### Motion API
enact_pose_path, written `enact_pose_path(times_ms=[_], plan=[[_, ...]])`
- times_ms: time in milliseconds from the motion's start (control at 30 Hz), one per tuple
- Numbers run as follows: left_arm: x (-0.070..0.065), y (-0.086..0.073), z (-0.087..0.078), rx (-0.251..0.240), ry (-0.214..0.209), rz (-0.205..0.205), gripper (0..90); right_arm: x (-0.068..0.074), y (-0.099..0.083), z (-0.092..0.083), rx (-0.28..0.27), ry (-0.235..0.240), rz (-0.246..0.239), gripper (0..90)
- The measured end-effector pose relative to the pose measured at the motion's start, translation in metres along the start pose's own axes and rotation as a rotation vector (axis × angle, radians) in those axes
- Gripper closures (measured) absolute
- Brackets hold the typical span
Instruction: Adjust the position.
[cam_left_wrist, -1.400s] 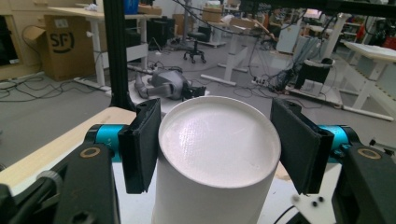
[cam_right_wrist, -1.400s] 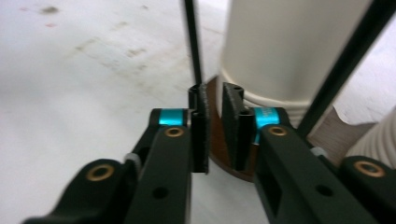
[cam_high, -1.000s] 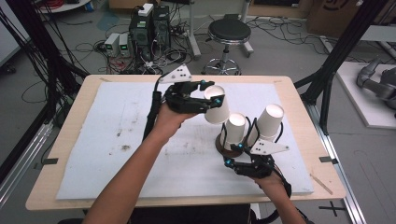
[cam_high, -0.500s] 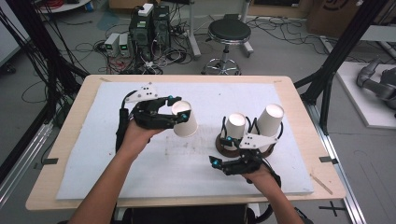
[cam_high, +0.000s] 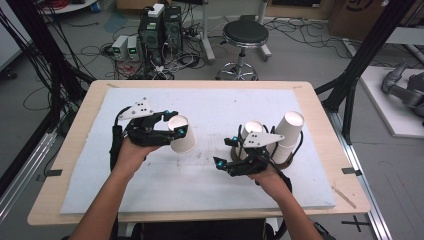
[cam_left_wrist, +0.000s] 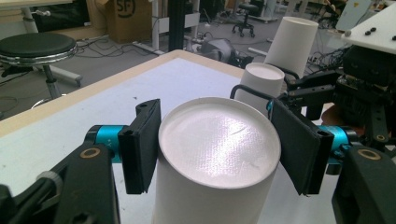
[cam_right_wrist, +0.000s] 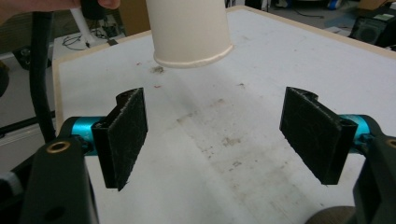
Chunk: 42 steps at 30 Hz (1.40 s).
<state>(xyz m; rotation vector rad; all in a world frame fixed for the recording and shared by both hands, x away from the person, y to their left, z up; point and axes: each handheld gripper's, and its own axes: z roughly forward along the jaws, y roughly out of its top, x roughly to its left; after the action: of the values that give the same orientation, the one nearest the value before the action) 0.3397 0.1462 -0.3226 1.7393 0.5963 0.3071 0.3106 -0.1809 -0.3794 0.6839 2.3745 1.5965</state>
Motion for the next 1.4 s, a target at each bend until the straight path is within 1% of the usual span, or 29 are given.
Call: enact_pose_path(times_ms=[67, 167, 233, 267, 300, 333, 367, 433, 500, 533, 567, 600, 633, 667, 700, 733, 767, 800, 833, 867, 933, 967, 1033, 1100, 1133, 1167, 1200, 1300, 1400], plan=[[0.000, -0.003, -0.002, 0.000, -0.006, 0.003, 35.9, 0.000, 0.000, 0.003, -0.009, 0.000, -0.005, 21.9], [0.000, -0.011, -0.004, 0.001, -0.010, 0.004, 35.9, 0.001, 0.000, 0.006, -0.027, -0.002, -0.032, 20.7], [0.000, -0.015, -0.006, -0.007, -0.015, -0.003, 35.9, 0.002, -0.001, 0.007, -0.014, 0.035, -0.038, 20.7], [0.000, -0.015, -0.006, -0.007, -0.015, -0.003, 35.9, 0.003, -0.001, 0.008, -0.002, 0.043, -0.039, 20.7], [0.001, -0.017, -0.007, -0.010, -0.017, -0.004, 35.9, 0.003, -0.001, 0.008, -0.002, 0.043, -0.039, 20.7], [0.000, -0.021, -0.008, -0.018, -0.021, -0.011, 35.9, 0.004, -0.003, 0.011, 0.019, 0.076, -0.039, 20.5], [0.000, -0.024, -0.008, -0.021, -0.024, -0.015, 35.9, 0.005, -0.004, 0.013, 0.019, 0.075, -0.029, 20.6], [-0.002, -0.029, -0.008, -0.025, -0.044, -0.016, 35.9, 0.007, -0.006, 0.017, 0.025, 0.072, -0.017, 20.5], [-0.005, -0.033, -0.008, -0.028, -0.068, -0.008, 35.9, 0.009, -0.008, 0.020, 0.028, 0.081, -0.040, 20.6], [-0.005, -0.033, -0.008, -0.028, -0.068, -0.008, 35.9, 0.009, -0.008, 0.020, 0.028, 0.081, -0.040, 20.6], [-0.006, -0.036, -0.009, -0.032, -0.093, -0.002, 35.9, 0.011, -0.009, 0.021, 0.017, 0.095, -0.050, 20.5], [-0.007, -0.037, -0.008, -0.034, -0.104, 0.000, 35.9, 0.012, -0.009, 0.021, 0.011, 0.099, -0.050, 20.5], [-0.007, -0.037, -0.008, -0.034, -0.104, 0.000, 35.9, 0.012, -0.009, 0.021, 0.001, 0.111, -0.049, 20.5], [-0.007, -0.036, -0.008, -0.032, -0.118, 0.006, 35.9, 0.012, -0.009, 0.021, 0.001, 0.111, -0.049, 20.5], [-0.009, -0.035, -0.007, -0.036, -0.142, 0.019, 35.9, 0.014, -0.008, 0.021, -0.023, 0.120, -0.060, 20.5], [-0.009, -0.035, -0.007, -0.036, -0.142, 0.019, 35.9, 0.014, -0.008, 0.021, -0.028, 0.126, -0.061, 20.5], [-0.010, -0.035, -0.006, -0.040, -0.152, 0.023, 35.9, 0.014, -0.008, 0.021, -0.028, 0.126, -0.061, 20.5], [-0.015, -0.034, -0.003, -0.035, -0.164, 0.042, 35.9, 0.015, -0.009, 0.021, -0.039, 0.133, -0.070, 20.5], [-0.015, -0.034, -0.003, -0.035, -0.164, 0.042, 35.9, 0.015, -0.009, 0.021, -0.039, 0.133, -0.070, 20.5], [-0.017, -0.034, -0.002, -0.032, -0.174, 0.054, 35.9, 0.016, -0.010, 0.022, -0.038, 0.145, -0.067, 20.5], [-0.022, -0.033, 0.002, -0.035, -0.192, 0.065, 35.9, 0.016, -0.011, 0.023, -0.038, 0.147, -0.073, 20.5], [-0.025, -0.033, 0.005, -0.034, -0.210, 0.073, 35.9, 0.018, -0.010, 0.027, -0.042, 0.150, -0.081, 20.5], [-0.027, -0.034, 0.008, -0.034, -0.214, 0.073, 35.9, 0.018, -0.010, 0.029, -0.045, 0.149, -0.086, 20.6], [-0.029, -0.034, 0.013, -0.023, -0.230, 0.081, 35.9, 0.018, -0.011, 0.036, -0.049, 0.163, -0.098, 20.6], [-0.029, -0.034, 0.013, -0.023, -0.230, 0.081, 35.9, 0.017, -0.011, 0.038, -0.049, 0.170, -0.101, 20.5], [-0.030, -0.034, 0.014, -0.028, -0.234, 0.078, 35.9, 0.017, -0.011, 0.038, -0.049, 0.170, -0.101, 20.5], [-0.030, -0.034, 0.015, -0.029, -0.241, 0.077, 35.9, 0.017, -0.011, 0.042, -0.053, 0.187, -0.104, 20.5], [-0.031, -0.035, 0.017, -0.036, -0.266, 0.066, 36.0, 0.017, -0.011, 0.047, -0.054, 0.194, -0.114, 20.5], [-0.031, -0.036, 0.017, -0.042, -0.273, 0.056, 36.0, 0.015, -0.011, 0.052, -0.056, 0.201, -0.110, 20.5]])
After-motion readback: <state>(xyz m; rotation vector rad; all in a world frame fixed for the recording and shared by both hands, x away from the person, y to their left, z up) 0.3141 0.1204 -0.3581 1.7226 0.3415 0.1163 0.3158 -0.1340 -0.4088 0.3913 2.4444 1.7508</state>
